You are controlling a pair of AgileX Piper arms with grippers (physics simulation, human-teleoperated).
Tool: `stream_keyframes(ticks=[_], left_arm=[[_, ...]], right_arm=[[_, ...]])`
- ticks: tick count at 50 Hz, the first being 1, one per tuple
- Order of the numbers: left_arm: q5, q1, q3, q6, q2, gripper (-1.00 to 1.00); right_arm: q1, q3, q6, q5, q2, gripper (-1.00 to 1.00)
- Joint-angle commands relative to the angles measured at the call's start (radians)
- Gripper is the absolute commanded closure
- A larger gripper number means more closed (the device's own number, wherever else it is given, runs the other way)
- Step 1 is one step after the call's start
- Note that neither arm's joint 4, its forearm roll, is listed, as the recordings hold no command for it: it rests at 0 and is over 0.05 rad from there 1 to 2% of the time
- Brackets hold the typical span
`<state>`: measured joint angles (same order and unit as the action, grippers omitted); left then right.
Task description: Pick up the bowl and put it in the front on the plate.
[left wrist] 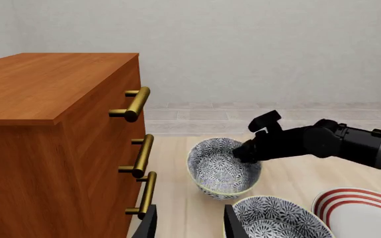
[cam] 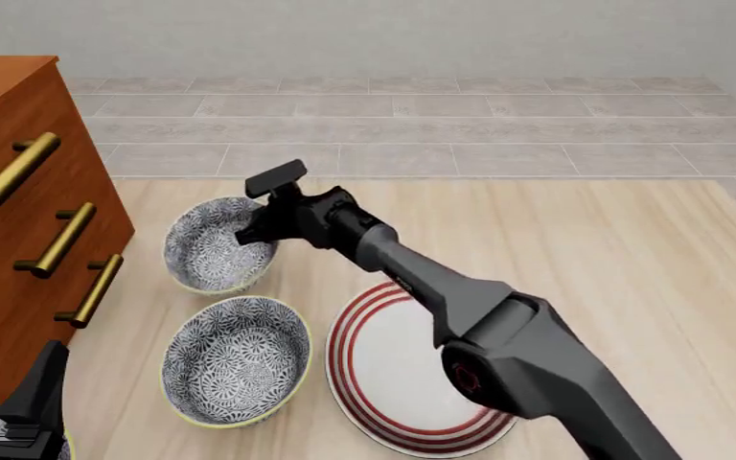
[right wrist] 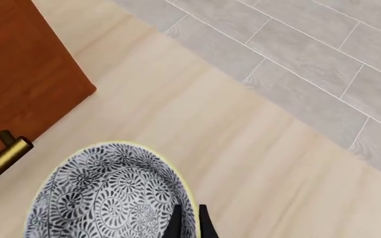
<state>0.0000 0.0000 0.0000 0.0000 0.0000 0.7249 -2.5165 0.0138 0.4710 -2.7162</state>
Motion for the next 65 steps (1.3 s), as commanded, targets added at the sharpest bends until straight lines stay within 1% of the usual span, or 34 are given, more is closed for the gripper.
stream_keyframes(ticks=[1,13,27,35,40,44,54,65], left_arm=[[0.0,0.0,0.0,0.0,0.0,-1.0],[0.0,0.0,0.0,0.0,0.0,-1.0],[0.0,0.0,0.0,0.0,0.0,-1.0],[0.0,0.0,0.0,0.0,0.0,-1.0],[0.0,0.0,0.0,0.0,0.0,-1.0],[0.0,0.0,0.0,0.0,0.0,-1.0],[0.0,0.0,0.0,0.0,0.0,-1.0],[0.0,0.0,0.0,0.0,0.0,-1.0]], right_arm=[[-0.026,0.182,-0.003,-0.095,0.123,1.0],[-0.023,0.309,0.005,-0.15,0.233,1.0],[-0.031,0.367,-0.002,-0.172,0.3,1.0],[-0.035,0.432,0.002,-0.197,0.354,1.0],[-0.039,0.497,0.005,-0.225,0.398,1.0],[-0.041,0.524,0.006,-0.237,0.417,1.0],[-0.053,0.665,0.017,-0.3,0.512,1.0],[-0.073,0.816,0.021,-0.347,0.625,1.0]])
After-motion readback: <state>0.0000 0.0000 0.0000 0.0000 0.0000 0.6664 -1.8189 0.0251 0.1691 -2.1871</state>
